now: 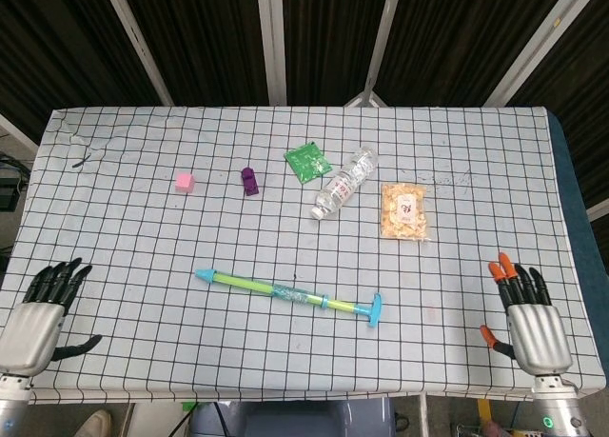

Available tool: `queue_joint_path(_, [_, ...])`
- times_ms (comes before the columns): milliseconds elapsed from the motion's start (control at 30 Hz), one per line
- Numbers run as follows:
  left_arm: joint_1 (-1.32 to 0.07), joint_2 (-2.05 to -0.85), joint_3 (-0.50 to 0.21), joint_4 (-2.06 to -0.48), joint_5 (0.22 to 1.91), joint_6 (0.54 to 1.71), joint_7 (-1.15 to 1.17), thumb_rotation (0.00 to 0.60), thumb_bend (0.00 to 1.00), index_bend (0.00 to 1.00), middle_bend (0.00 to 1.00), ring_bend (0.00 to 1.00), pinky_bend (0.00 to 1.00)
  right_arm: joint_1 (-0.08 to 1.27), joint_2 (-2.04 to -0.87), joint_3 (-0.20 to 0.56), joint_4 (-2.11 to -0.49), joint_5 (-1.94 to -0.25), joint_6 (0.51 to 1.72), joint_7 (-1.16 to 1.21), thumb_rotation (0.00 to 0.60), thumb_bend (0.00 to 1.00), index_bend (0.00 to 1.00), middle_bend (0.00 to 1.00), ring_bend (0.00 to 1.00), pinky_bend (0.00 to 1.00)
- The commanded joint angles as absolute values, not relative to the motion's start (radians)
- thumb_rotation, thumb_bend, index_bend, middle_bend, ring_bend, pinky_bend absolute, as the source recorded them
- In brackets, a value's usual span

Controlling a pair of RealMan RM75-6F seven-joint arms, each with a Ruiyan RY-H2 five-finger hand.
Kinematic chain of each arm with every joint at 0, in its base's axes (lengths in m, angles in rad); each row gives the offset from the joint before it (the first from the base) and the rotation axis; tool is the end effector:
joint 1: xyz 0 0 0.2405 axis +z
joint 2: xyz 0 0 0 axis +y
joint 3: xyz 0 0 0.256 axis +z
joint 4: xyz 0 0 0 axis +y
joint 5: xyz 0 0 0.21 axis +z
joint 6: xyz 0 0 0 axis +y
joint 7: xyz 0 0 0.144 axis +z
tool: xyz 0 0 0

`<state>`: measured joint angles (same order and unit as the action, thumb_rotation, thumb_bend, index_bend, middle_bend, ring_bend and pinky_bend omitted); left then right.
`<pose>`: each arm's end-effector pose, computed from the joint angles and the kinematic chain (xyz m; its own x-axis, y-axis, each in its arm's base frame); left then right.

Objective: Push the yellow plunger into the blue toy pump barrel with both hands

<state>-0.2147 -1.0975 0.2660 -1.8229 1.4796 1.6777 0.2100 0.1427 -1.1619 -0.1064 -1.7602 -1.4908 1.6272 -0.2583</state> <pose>-0.2719 0.1485 0.1428 0.4481 0.0864 0.8898 0.8936 -0.0738 -0.4428 -0.2754 -0.1620 0.1348 0.4677 -0.0057 0.8839 -0.8832 -0.0423 0.4671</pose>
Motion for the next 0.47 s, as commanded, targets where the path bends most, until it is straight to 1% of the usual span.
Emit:
queue_joint_path(33, [-0.170, -1.076, 0.263, -1.788, 1.515, 1.734, 0.165, 0.600, 0.11, 0.00, 0.00, 0.00, 0.00, 0.083, -1.160, -0.105, -1.679, -1.556, 1.723, -0.197, 0.600, 0.27, 0.00, 0.00, 0.00, 0.00])
queue_joint_path(133, [-0.134, -1.070, 0.257, -1.738, 1.525, 1.767, 0.151, 0.600, 0.11, 0.00, 0.00, 0.00, 0.00, 0.052, -1.159, -0.103, -1.641, -1.559, 1.754, -0.162, 0.600, 0.27, 0.00, 0.00, 0.00, 0.00])
queue_joint_path(267, [-0.106, -1.072, 0.231, -1.662, 1.527, 1.791, 0.134, 0.600, 0.11, 0.00, 0.00, 0.00, 0.00, 0.048, -1.153, -0.087, -1.640, -1.536, 1.728, -0.130, 0.600, 0.27, 0.00, 0.00, 0.00, 0.00])
queue_joint_path(467, [-0.099, -1.083, 0.192, -1.647, 1.490, 1.743, 0.089, 0.600, 0.11, 0.00, 0.00, 0.00, 0.00, 0.049, -1.155, -0.078, -1.651, -1.531, 1.689, -0.160, 0.600, 0.27, 0.00, 0.00, 0.00, 0.00])
